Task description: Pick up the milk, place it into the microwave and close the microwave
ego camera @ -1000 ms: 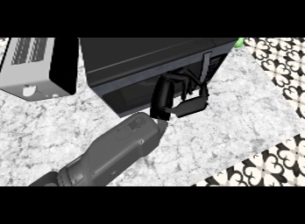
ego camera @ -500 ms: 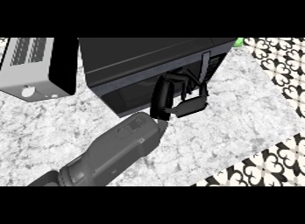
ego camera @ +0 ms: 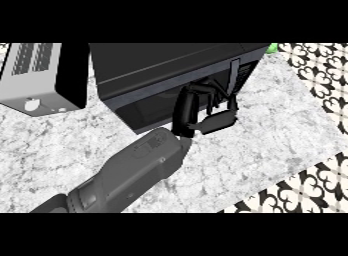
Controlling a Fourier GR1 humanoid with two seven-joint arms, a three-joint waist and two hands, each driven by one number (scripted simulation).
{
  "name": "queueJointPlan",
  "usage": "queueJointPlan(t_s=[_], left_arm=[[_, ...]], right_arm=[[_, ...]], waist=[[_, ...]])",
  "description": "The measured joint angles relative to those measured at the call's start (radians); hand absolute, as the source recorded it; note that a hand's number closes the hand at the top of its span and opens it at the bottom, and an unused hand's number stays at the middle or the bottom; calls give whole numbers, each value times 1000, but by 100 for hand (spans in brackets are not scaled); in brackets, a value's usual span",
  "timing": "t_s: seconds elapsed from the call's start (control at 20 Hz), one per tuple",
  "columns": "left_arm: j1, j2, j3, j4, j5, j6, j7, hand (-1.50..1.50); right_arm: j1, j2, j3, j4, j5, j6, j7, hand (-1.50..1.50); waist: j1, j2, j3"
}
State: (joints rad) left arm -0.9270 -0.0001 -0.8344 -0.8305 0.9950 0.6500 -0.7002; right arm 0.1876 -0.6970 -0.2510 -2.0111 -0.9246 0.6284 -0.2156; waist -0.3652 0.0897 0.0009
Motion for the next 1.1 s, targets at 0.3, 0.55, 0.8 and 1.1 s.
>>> queueJointPlan(t_s=[0.3, 0.55, 0.8, 1.1], left_arm=[[-5, 0, -9, 8, 20, -3, -19, 150], [-9, 0, -13, 14, 38, -2, -30, 150], [-29, 0, -43, 44, 35, -13, -33, 150], [-60, -1, -91, 76, 35, 8, 0, 150]], right_arm=[[-10, -21, -7, 7, -34, 9, 8, -150], [-16, -43, -16, 11, -51, 19, 17, -150], [-26, -59, -18, 14, -78, 40, 18, -150], [-32, -76, -9, 10, -123, 71, 21, -150]], waist=[[-1, 0, 0], [-6, 0, 0], [-6, 1, 3], [1, -5, 5]])
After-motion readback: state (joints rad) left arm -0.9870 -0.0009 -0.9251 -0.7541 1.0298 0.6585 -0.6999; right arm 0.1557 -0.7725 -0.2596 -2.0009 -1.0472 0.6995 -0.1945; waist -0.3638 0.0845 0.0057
